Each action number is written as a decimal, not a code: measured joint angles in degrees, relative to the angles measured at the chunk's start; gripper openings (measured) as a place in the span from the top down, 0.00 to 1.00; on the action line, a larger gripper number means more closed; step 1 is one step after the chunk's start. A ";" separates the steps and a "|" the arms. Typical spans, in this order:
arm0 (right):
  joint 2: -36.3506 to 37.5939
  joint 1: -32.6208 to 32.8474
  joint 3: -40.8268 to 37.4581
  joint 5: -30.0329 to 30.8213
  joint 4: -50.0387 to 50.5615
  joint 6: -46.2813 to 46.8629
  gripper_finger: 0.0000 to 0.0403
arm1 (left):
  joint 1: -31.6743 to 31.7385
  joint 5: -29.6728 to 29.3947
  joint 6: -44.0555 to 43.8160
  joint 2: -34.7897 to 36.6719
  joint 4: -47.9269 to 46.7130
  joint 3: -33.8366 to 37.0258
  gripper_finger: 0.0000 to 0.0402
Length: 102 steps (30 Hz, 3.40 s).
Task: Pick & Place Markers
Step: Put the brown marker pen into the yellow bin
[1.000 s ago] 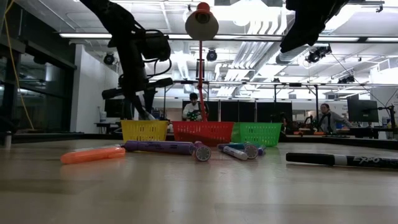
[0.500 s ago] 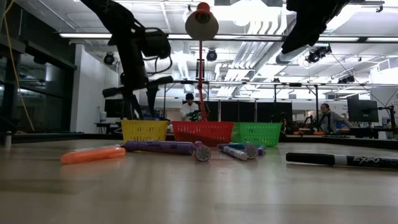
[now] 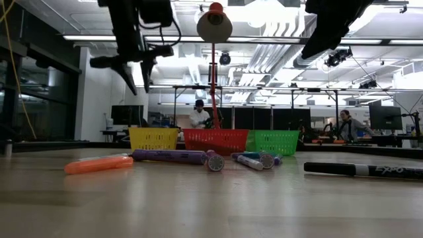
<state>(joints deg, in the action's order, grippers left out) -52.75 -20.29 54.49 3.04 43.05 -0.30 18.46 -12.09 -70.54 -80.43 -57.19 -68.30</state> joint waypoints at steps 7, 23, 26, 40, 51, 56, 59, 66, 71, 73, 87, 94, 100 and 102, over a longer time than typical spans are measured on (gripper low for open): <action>0.00 0.00 0.01 0.03 -0.54 -0.12 0.63 | -10.09 1.80 -6.56 0.35 -1.69 -0.03 0.69; 0.02 0.02 0.01 -0.20 -0.94 -0.85 0.63 | -18.63 9.68 -8.54 -7.95 1.81 0.05 0.69; 0.01 0.02 0.01 -0.24 -0.93 -0.85 0.63 | -18.63 12.29 -6.35 -10.24 3.53 -0.20 0.69; 0.00 0.00 0.01 -0.14 -0.90 -1.24 0.63 | -22.04 17.29 -5.88 -14.93 5.16 0.08 0.53; 0.00 0.02 0.04 -0.16 -0.90 -1.70 0.63 | -23.91 16.43 -8.08 -18.97 3.09 0.13 0.45; 0.02 0.02 0.04 0.02 -0.92 -1.70 0.63 | -23.87 16.52 -7.60 -20.45 4.37 0.10 0.45; 0.01 0.02 0.04 -0.03 -0.90 -1.70 0.63 | -23.74 16.40 -7.66 -21.79 5.39 0.11 0.45; 0.00 0.01 0.04 0.00 -0.90 -2.14 0.63 | -24.15 16.03 -7.61 -23.49 5.59 0.03 0.45; 0.00 0.04 0.04 -0.03 -0.87 -2.14 0.63 | -24.76 18.63 -6.84 -24.57 6.56 0.05 0.45; 0.02 0.04 0.04 -0.01 -0.85 -2.14 0.63 | -25.65 18.94 -7.46 -24.46 6.62 0.10 0.45; 0.00 0.04 0.04 -0.20 -0.68 -1.67 0.63 | -29.48 18.41 -15.44 -25.41 12.88 2.94 0.47; 0.00 0.04 0.04 -0.21 -0.68 -1.22 0.63 | -29.47 19.03 -13.92 -25.44 12.61 3.12 0.60; 0.00 0.04 0.04 -0.21 -0.68 -1.22 0.63 | -29.47 18.83 -13.77 -25.48 12.62 3.14 0.69; 0.00 0.04 0.04 -0.19 -0.68 -1.22 0.63 | -29.47 18.83 -13.74 -25.50 12.52 3.14 0.71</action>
<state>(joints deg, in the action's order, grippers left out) -52.75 -20.25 54.52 2.85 42.37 -1.52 -11.00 6.74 -84.28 -105.93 -44.67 -65.17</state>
